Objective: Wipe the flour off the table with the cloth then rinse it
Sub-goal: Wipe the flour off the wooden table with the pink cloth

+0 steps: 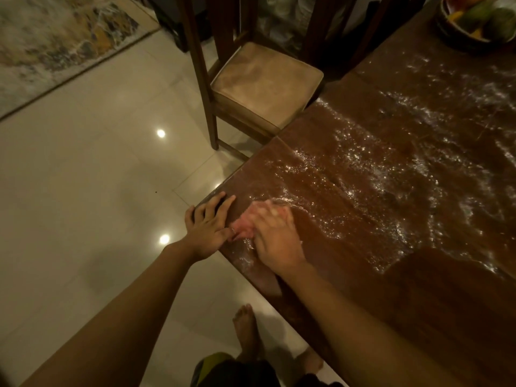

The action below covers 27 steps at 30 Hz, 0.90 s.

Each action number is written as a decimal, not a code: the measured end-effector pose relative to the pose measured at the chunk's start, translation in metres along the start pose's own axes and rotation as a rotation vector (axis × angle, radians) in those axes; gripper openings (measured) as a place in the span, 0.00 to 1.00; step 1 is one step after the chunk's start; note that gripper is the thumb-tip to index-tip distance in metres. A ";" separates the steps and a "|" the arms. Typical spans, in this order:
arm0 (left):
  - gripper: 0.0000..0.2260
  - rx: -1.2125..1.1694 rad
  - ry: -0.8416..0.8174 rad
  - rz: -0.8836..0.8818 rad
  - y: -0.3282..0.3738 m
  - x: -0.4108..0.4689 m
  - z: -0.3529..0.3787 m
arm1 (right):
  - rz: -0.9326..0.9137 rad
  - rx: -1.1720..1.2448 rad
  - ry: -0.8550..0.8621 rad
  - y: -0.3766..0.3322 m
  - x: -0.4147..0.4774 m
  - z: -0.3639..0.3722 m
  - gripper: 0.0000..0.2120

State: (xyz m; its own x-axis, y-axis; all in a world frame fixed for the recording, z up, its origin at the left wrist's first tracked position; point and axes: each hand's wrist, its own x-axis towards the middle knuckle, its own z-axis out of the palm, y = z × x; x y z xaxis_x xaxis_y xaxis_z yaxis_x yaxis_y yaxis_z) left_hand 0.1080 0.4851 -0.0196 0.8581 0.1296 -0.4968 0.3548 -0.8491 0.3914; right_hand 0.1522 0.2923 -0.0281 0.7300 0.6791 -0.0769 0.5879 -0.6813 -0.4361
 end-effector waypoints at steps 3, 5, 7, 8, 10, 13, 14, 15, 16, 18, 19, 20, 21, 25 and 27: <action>0.40 -0.125 -0.026 -0.018 0.002 -0.002 -0.006 | -0.330 -0.023 -0.134 0.002 -0.018 0.009 0.21; 0.39 -0.179 -0.032 -0.031 0.001 0.000 -0.009 | -0.465 0.001 -0.197 0.024 -0.027 0.001 0.20; 0.38 -0.175 -0.023 -0.028 0.001 0.001 -0.008 | -0.502 -0.013 -0.211 0.046 -0.028 -0.008 0.21; 0.36 -0.172 -0.017 -0.022 0.001 0.001 -0.007 | -0.463 -0.015 -0.184 0.053 -0.025 -0.009 0.21; 0.34 -0.146 -0.006 -0.024 0.001 0.001 -0.006 | -0.266 0.026 -0.084 0.048 -0.015 -0.009 0.23; 0.37 -0.103 -0.011 -0.036 -0.001 0.002 -0.003 | 0.016 0.063 0.002 -0.003 0.002 0.003 0.25; 0.40 -0.108 -0.015 -0.019 -0.003 0.001 -0.003 | -0.009 0.045 -0.016 -0.018 0.002 0.009 0.25; 0.41 -0.126 -0.007 0.005 -0.003 -0.001 -0.003 | -0.106 0.009 -0.048 -0.027 0.000 0.016 0.23; 0.41 -0.150 0.006 0.029 -0.004 -0.002 -0.004 | -0.241 -0.025 -0.092 -0.029 -0.005 0.020 0.22; 0.44 -0.186 0.013 0.080 -0.006 -0.006 -0.008 | -0.483 -0.047 -0.206 -0.010 -0.011 0.014 0.21; 0.47 -0.195 0.012 0.107 -0.007 -0.007 -0.009 | -0.555 -0.051 -0.238 0.003 -0.008 0.009 0.21; 0.49 -0.210 0.007 0.124 -0.007 -0.007 -0.011 | -0.571 -0.047 -0.239 0.016 -0.003 0.004 0.22; 0.49 -0.229 -0.001 0.129 -0.008 -0.007 -0.011 | -0.517 -0.026 -0.207 0.024 0.004 0.000 0.22; 0.41 -0.245 0.028 0.110 -0.013 -0.002 -0.004 | -0.059 0.017 -0.029 -0.004 0.026 0.009 0.23; 0.39 -0.260 0.039 0.120 -0.015 -0.002 -0.001 | -0.051 0.011 0.010 -0.031 0.025 0.020 0.23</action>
State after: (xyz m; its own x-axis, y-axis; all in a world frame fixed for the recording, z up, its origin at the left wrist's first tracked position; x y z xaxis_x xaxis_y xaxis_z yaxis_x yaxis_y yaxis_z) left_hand 0.1015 0.4979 -0.0232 0.9116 0.0600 -0.4067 0.3288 -0.7002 0.6338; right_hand 0.1451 0.3354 -0.0348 0.7024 0.7103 -0.0456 0.6207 -0.6427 -0.4491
